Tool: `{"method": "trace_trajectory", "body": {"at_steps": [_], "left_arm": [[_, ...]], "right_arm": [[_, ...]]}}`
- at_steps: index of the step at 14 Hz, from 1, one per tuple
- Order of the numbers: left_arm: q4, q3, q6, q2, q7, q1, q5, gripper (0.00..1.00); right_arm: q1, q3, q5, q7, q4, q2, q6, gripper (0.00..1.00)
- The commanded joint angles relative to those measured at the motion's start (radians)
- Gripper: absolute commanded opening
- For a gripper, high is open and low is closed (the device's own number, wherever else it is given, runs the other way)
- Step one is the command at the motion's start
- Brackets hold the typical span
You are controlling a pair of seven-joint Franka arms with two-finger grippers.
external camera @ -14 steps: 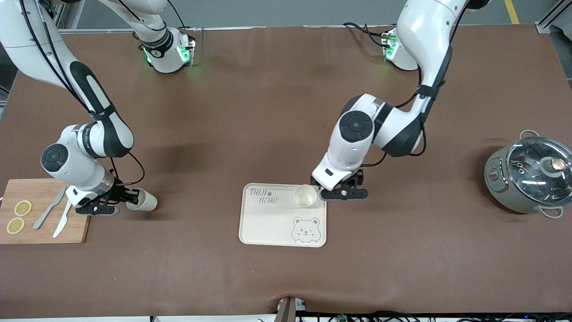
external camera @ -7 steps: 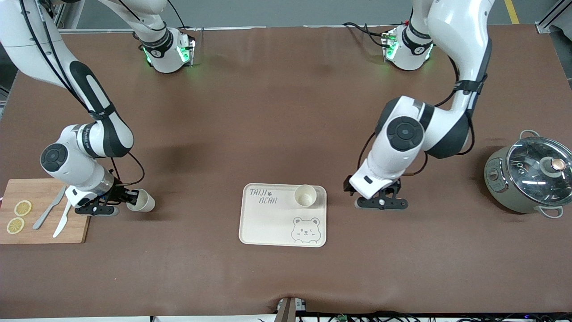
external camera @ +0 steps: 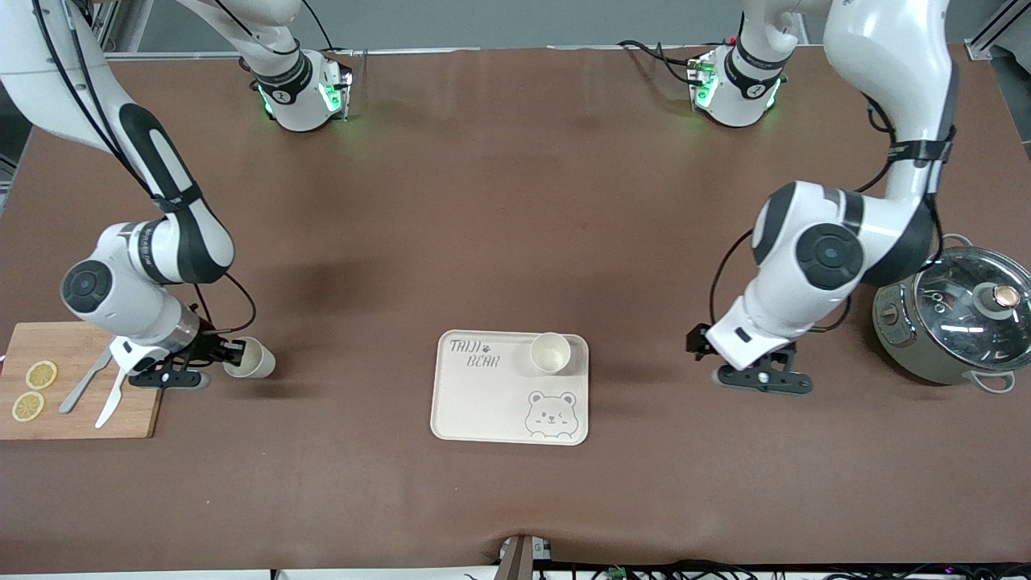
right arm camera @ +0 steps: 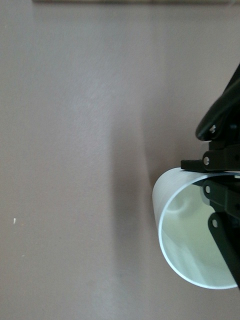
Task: Place white IKEA cup upright on tray with both arms
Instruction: 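Carry the second white cup with the right gripper onto the tray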
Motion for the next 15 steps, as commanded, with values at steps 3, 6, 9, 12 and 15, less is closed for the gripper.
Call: {"method": "trace_trajectory", "body": {"at_steps": [3,6,9,12,15], "left_arm": [[-0.065,-0.017,-0.135,-0.109,0.137,0.088,-0.050,1.00],[-0.065,-0.017,-0.225,-0.164,0.177,0.120,-0.079,1.00],[-0.063,-0.015,-0.297,-0.222,0.231,0.171,-0.085,1.00],[-0.062,-0.015,-0.344,-0.264,0.262,0.205,-0.087,1.00],[-0.060,-0.015,-0.379,-0.293,0.260,0.214,-0.088,1.00]], "right_arm": [[0.002,0.064,0.039,0.046,0.136,-0.103,-0.332,0.00],[0.003,0.156,0.066,0.202,0.178,-0.112,-0.358,0.00],[0.070,0.199,0.066,0.416,0.222,-0.102,-0.331,0.00],[0.164,0.197,0.052,0.581,0.258,-0.057,-0.285,0.00],[0.235,0.193,0.038,0.700,0.314,0.016,-0.242,0.00]]}}
